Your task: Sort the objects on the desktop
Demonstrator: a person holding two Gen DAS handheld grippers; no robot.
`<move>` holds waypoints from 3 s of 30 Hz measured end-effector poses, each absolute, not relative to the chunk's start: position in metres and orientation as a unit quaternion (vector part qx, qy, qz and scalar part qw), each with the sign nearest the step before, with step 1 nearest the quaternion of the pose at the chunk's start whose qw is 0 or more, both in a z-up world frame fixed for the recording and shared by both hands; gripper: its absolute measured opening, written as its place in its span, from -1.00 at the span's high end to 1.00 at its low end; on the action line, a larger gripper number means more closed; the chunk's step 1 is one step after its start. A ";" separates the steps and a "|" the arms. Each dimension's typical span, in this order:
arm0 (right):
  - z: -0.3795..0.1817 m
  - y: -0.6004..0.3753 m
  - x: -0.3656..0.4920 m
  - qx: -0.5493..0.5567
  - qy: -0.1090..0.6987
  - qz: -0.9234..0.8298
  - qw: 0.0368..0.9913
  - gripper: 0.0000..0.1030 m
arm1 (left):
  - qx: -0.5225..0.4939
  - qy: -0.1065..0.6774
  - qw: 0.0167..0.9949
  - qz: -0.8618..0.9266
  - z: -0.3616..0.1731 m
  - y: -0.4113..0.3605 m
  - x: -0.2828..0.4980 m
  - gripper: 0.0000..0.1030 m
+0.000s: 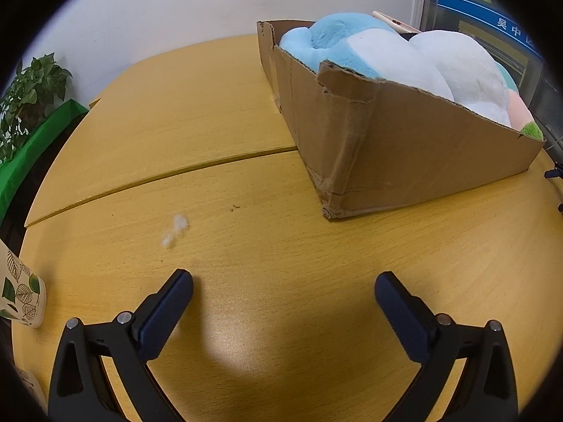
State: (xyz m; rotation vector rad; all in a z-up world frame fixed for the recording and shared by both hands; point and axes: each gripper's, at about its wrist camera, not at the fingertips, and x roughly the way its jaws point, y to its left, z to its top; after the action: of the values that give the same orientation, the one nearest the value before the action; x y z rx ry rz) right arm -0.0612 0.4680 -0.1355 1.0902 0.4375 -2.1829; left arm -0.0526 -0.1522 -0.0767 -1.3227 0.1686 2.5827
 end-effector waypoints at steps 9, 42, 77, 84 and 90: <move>-0.135 0.471 -0.074 0.410 0.179 -0.823 0.351 -1.00 | -0.453 0.057 0.116 0.882 -0.072 -0.145 -0.066 -1.00; -0.130 0.473 -0.066 0.411 0.185 -0.818 0.358 -1.00 | -0.452 0.055 0.108 0.884 -0.078 -0.143 -0.057 -1.00; -0.131 0.471 -0.070 0.409 0.189 -0.817 0.359 -1.00 | -0.453 0.054 0.108 0.883 -0.079 -0.141 -0.061 -1.00; -0.130 0.470 -0.073 0.409 0.190 -0.817 0.359 -1.00 | -0.453 0.054 0.108 0.883 -0.081 -0.142 -0.069 -1.00; -0.131 0.471 -0.071 0.408 0.190 -0.818 0.358 -1.00 | -0.454 0.056 0.108 0.883 -0.083 -0.143 -0.076 -1.00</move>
State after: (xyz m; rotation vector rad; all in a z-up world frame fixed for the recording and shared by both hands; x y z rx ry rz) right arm -0.0713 0.4711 -0.1307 1.0539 0.4899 -2.1097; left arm -0.0761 -0.1434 -0.0835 -1.3360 0.1639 2.5976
